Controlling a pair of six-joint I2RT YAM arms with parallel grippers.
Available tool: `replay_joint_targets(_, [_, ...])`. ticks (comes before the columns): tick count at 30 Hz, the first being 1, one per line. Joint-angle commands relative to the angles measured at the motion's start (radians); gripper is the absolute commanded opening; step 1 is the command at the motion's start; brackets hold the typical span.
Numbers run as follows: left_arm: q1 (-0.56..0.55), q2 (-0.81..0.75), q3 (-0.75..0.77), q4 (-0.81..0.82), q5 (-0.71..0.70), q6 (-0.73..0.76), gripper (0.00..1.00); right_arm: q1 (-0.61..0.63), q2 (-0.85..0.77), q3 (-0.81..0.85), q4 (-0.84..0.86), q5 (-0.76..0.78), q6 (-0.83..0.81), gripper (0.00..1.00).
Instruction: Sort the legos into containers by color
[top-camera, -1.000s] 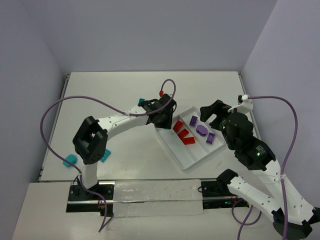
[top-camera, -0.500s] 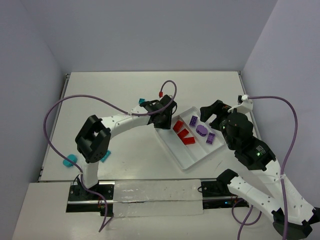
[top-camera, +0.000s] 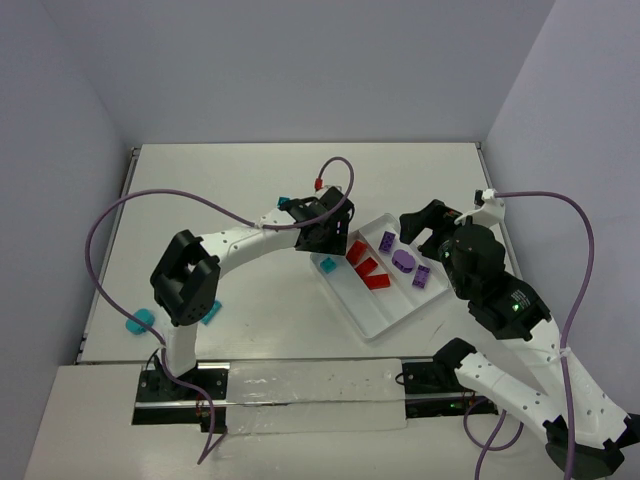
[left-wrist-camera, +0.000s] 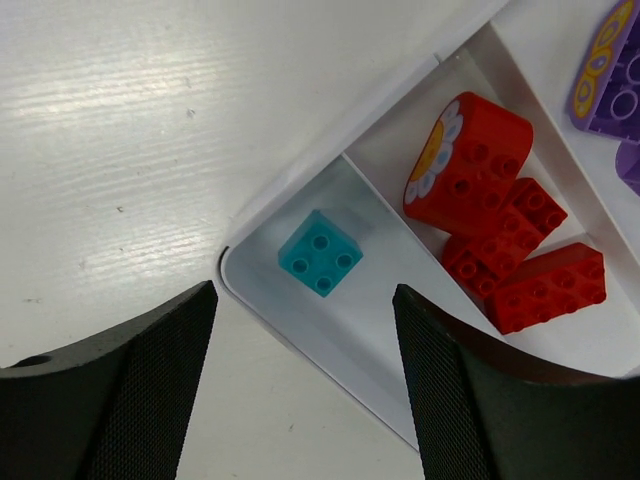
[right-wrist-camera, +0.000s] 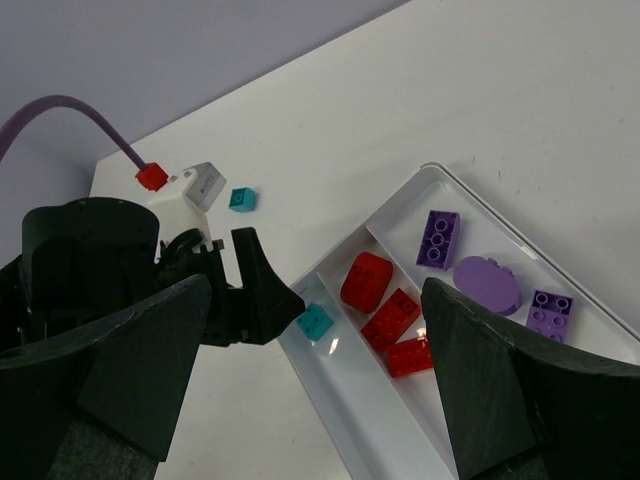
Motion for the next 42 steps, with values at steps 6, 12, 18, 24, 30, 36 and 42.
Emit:
replay_joint_targets(6, [0.123,-0.031,0.059,-0.021,-0.045,0.069,0.91,-0.002,-0.001,0.006,0.039,0.007,0.003,0.93])
replay_joint_targets(12, [0.261,0.013,0.118,-0.009,-0.016,0.129,0.94,-0.002,0.019,0.010,0.052,-0.004,0.001,0.93])
replay_joint_targets(18, [0.356,0.124,0.232,0.009,0.012,0.192,0.98,-0.002,0.020,0.008,0.050,0.001,0.002,0.93])
replay_joint_targets(24, [0.390,0.278,0.400,-0.018,0.009,0.253,0.99,-0.002,0.040,0.023,0.047,0.009,-0.006,0.93])
replay_joint_targets(30, [0.421,0.355,0.446,0.009,0.023,0.275,0.95,-0.002,0.056,0.032,0.044,0.017,-0.015,0.93])
replay_joint_targets(36, [0.423,0.420,0.466,0.022,0.021,0.295,0.81,-0.001,0.070,0.036,0.050,0.012,-0.013,0.93])
replay_joint_targets(42, [0.423,0.443,0.458,0.035,-0.004,0.295,0.69,-0.002,0.060,0.037,0.039,0.015,-0.009,0.93])
